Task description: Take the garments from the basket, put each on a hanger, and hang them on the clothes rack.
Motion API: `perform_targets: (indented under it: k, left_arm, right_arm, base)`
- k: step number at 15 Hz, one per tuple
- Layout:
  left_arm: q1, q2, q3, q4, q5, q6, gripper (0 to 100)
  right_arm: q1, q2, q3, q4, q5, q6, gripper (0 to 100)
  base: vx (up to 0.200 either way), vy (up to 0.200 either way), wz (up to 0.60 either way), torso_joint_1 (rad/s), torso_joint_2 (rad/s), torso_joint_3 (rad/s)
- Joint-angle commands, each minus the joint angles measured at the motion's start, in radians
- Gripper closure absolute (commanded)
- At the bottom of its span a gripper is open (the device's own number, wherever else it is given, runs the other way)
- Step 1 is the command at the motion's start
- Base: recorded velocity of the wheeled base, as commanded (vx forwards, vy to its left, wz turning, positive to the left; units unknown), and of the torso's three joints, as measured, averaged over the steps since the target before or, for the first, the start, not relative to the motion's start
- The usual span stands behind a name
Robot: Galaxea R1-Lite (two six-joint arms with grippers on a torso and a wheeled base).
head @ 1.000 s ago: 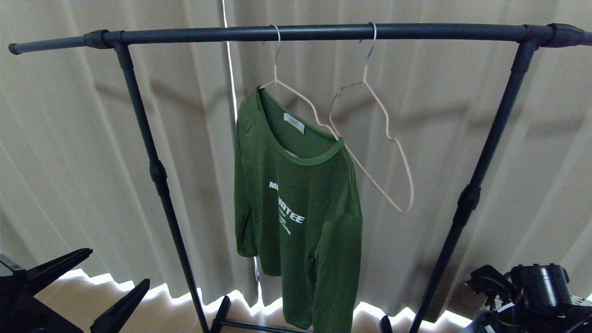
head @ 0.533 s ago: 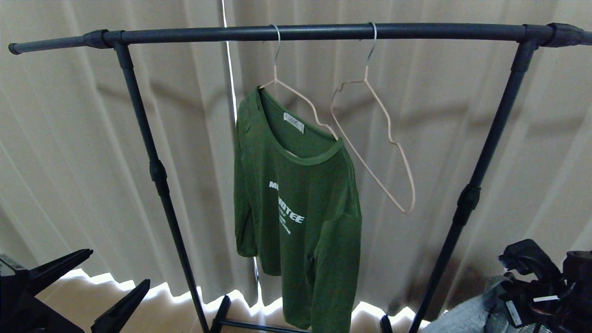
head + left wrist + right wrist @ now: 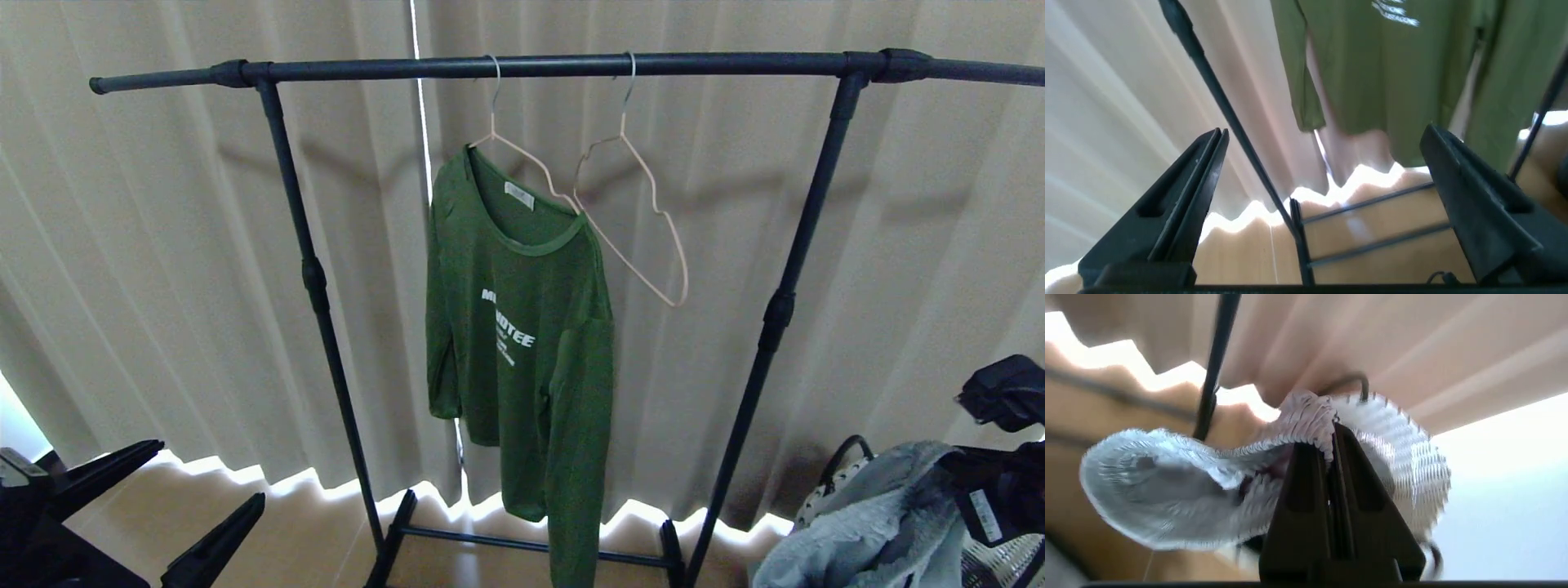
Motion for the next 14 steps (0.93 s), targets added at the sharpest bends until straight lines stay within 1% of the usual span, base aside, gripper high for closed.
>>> perform_targets:
  k: [1, 3, 7, 8, 10, 11, 12, 13, 14]
  left_arm:
    - [-0.003, 0.0, 0.003, 0.0, 0.0, 0.001, 0]
    - [-0.003, 0.002, 0.006, 0.0, -0.001, 0.001, 0]
    - [-0.004, 0.003, 0.003, 0.0, -0.001, 0.001, 0]
    - [-0.018, -0.001, 0.006, 0.0, -0.001, 0.001, 0]
    - [-0.06, -0.021, 0.008, 0.0, -0.001, 0.001, 0]
    - [-0.115, -0.044, 0.006, 0.0, -0.001, -0.002, 0]
    - [-0.132, -0.047, 0.005, 0.0, -0.001, -0.002, 0]
    - [-0.173, -0.043, -0.002, 0.0, -0.001, -0.003, 0]
    - [-0.201, -0.031, -0.011, 0.0, -0.003, -0.005, 0]
  right_arm:
    - [0.013, -0.167, -0.085, 0.075, 0.02, -0.001, 100]
    - [0.024, -0.17, -0.083, 0.075, 0.02, -0.001, 100]
    - [0.093, -0.161, -0.078, 0.071, 0.022, 0.0, 100]
    - [0.119, -0.154, -0.077, 0.071, 0.024, 0.003, 100]
    - [0.16, -0.15, -0.077, 0.069, 0.028, 0.014, 100]
    - [0.202, -0.15, -0.078, 0.068, 0.028, 0.035, 100]
    - [0.216, -0.15, -0.08, 0.068, 0.028, 0.037, 100]
    - [0.243, -0.15, -0.089, 0.065, 0.03, 0.04, 100]
    - [0.251, -0.148, -0.098, 0.063, 0.045, 0.04, 100]
  base:
    - [-0.2, 0.0, 0.0, 0.002, 0.0, 0.002]
    - [0.0, 0.0, 0.0, 0.0, 0.0, 0.0]
    - [0.0, 0.0, 0.0, 0.0, 0.0, 0.0]
    - [0.0, 0.0, 0.0, 0.0, 0.0, 0.0]
    - [0.0, 0.0, 0.0, 0.0, 0.0, 0.0]
    - [0.0, 0.0, 0.0, 0.0, 0.0, 0.0]
    - [0.0, 0.0, 0.0, 0.0, 0.0, 0.0]
    - [0.0, 0.0, 0.0, 0.0, 0.0, 0.0]
    - [0.0, 0.0, 0.0, 0.0, 0.0, 0.0]
